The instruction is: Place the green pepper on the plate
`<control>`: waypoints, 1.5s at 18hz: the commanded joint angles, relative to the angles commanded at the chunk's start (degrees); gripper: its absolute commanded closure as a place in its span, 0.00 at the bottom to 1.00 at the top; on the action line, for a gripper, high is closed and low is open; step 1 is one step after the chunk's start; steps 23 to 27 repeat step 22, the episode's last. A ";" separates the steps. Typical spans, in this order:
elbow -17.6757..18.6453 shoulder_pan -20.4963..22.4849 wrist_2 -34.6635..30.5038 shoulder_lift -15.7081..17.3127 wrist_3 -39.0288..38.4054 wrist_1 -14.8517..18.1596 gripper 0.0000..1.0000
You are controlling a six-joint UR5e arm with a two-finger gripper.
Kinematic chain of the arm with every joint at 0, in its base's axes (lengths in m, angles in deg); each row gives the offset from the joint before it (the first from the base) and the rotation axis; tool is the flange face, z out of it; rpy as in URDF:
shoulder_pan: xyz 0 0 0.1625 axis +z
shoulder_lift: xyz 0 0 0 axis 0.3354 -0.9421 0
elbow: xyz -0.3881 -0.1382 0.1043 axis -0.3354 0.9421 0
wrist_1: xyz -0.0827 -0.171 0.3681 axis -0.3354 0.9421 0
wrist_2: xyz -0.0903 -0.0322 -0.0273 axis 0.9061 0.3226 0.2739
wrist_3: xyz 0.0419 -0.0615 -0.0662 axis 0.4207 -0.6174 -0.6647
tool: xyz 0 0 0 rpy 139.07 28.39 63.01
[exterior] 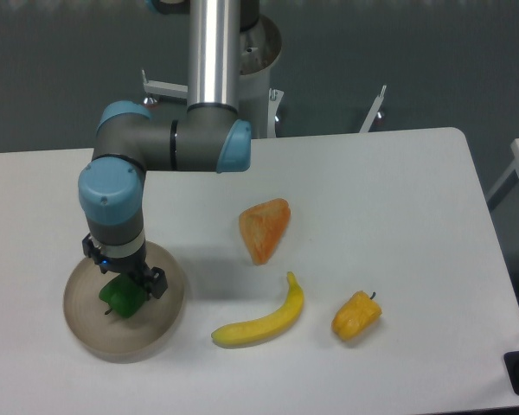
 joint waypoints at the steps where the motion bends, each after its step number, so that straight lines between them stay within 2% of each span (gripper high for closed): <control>1: -0.36 1.05 -1.92 0.61 1.93 0.88 0.00; 3: -0.53 3.16 -5.53 1.75 6.41 1.59 0.00; 7: -1.50 8.78 -5.98 3.52 14.93 2.90 0.00; 12: -2.37 13.62 -11.34 3.52 23.91 3.52 0.00; 16: -2.73 17.05 -11.52 2.55 27.60 3.17 0.00; 21: -2.64 19.34 -11.44 1.67 31.91 2.91 0.00; 27: -2.64 19.51 -11.35 1.50 32.00 2.82 0.00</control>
